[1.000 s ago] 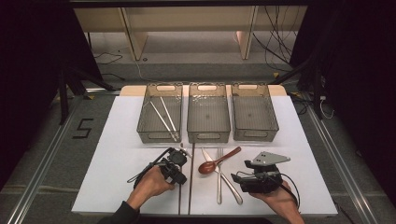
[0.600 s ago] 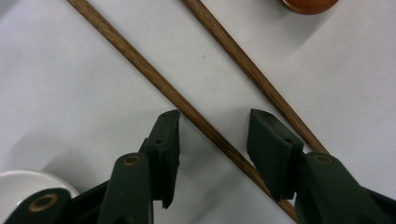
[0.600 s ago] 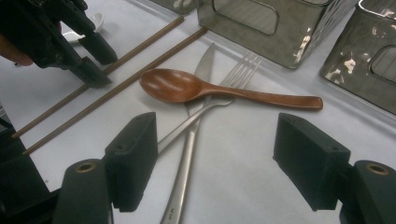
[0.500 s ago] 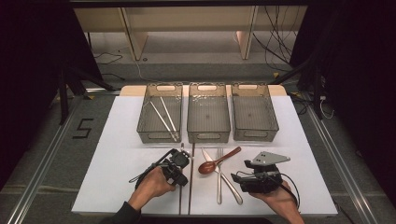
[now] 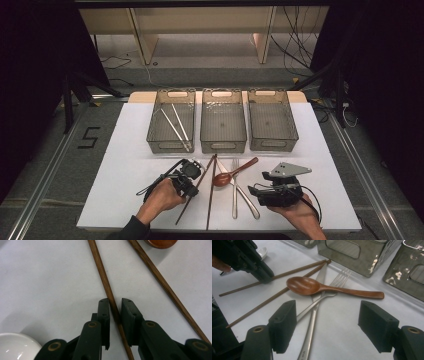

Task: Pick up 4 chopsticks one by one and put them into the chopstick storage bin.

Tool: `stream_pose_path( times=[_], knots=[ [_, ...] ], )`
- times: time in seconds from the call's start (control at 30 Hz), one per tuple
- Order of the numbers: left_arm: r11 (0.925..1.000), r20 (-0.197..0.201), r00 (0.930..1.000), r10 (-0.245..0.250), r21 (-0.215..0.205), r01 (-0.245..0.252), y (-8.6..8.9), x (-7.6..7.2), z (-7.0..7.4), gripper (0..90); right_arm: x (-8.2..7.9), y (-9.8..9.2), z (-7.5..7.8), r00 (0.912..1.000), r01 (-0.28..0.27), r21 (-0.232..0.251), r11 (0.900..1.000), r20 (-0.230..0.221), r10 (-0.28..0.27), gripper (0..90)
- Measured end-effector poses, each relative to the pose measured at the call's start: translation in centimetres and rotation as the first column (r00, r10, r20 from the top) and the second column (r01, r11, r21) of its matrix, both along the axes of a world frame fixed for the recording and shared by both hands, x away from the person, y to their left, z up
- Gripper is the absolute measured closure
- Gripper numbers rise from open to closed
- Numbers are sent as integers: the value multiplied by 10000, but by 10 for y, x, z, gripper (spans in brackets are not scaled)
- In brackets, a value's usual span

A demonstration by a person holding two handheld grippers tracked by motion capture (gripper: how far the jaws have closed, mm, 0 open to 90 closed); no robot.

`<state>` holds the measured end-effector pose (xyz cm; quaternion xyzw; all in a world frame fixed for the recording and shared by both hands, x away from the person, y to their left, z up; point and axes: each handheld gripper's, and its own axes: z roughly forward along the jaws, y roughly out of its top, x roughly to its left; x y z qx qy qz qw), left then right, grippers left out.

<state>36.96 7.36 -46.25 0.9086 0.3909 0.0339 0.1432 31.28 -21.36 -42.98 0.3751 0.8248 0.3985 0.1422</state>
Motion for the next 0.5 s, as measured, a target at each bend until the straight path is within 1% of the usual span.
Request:
stream_pose_path(
  times=[0.17, 0.37, 0.43, 0.5],
  knots=[
    [9992, -89, 9997, 233, -308, -236, 4, 2, -1, 789, 0, 0, 0, 10000, 2, -11, 10000, -10, -2, 317],
    [9962, -305, 9985, 465, -729, -486, 11, 6, -1, 828, 0, 1, 0, 10000, -1, -12, 10000, -17, 1, 317],
    [9952, -326, 9981, 532, -811, -557, 12, 6, -2, 829, 0, 1, 0, 10000, 1, -9, 10000, -12, -1, 317],
    [9951, -303, 9980, 551, -808, -574, 12, 7, -2, 834, 1, 0, 0, 10000, 3, 2, 10000, -1, -3, 317]
  ],
)
